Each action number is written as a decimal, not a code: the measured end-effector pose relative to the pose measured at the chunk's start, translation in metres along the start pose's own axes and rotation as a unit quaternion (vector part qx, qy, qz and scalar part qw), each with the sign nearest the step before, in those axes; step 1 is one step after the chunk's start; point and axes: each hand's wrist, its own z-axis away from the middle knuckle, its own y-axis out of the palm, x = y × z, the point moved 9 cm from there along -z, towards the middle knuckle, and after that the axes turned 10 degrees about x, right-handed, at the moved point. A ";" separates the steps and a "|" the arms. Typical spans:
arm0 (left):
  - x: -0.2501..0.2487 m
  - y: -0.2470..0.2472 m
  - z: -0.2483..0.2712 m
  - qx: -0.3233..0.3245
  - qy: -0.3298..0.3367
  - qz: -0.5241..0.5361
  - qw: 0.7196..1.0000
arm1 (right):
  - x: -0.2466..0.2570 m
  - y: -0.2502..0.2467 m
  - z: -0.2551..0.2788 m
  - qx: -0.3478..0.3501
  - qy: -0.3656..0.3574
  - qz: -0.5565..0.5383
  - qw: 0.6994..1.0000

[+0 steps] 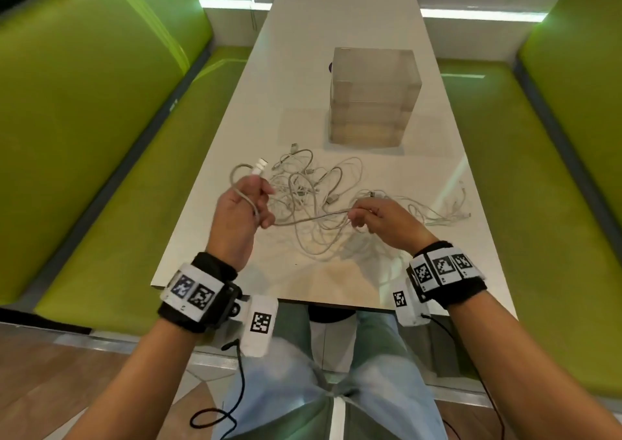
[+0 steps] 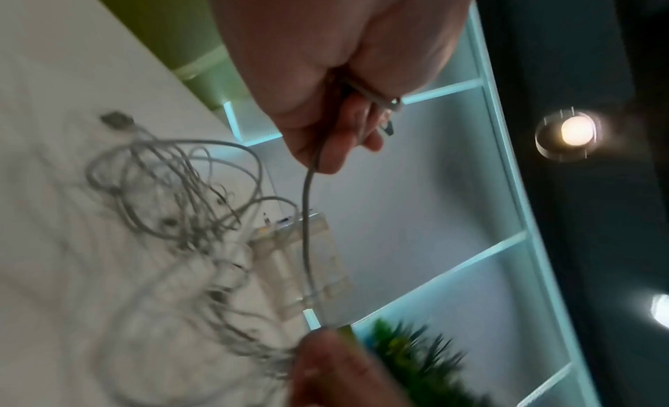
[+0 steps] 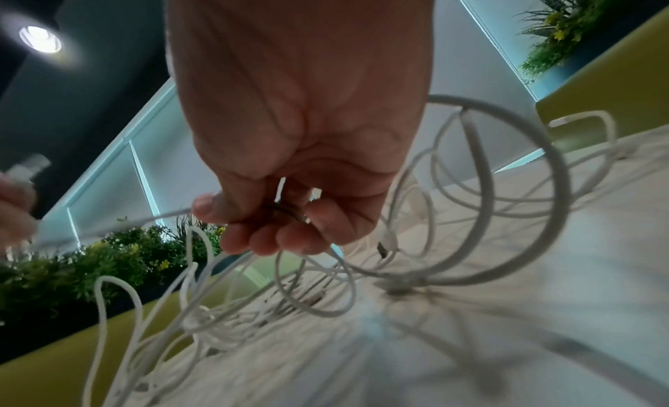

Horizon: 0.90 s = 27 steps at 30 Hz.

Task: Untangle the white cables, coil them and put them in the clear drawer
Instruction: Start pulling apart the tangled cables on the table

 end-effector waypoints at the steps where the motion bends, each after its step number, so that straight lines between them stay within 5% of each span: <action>1: 0.006 0.002 0.000 0.007 -0.011 -0.082 0.997 | 0.006 0.000 -0.001 -0.004 -0.010 0.000 1.000; 6: 0.051 0.048 -0.005 0.132 -0.056 -0.339 0.930 | 0.044 0.013 -0.003 -0.017 -0.071 -0.002 0.997; 12: 0.046 0.058 -0.011 0.110 -0.012 -0.430 0.896 | 0.032 0.011 -0.003 -0.019 -0.047 -0.093 0.994; 17: 0.000 0.046 -0.006 0.057 0.059 -0.239 0.968 | -0.005 0.005 -0.010 -0.026 0.015 -0.079 0.996; 20: -0.030 0.031 -0.003 0.026 0.099 -0.141 0.985 | -0.016 -0.001 -0.014 -0.039 0.018 -0.052 0.998; 27: 0.011 0.061 -0.014 0.135 -0.009 -0.070 0.988 | 0.015 0.005 -0.025 -0.024 -0.040 0.026 0.999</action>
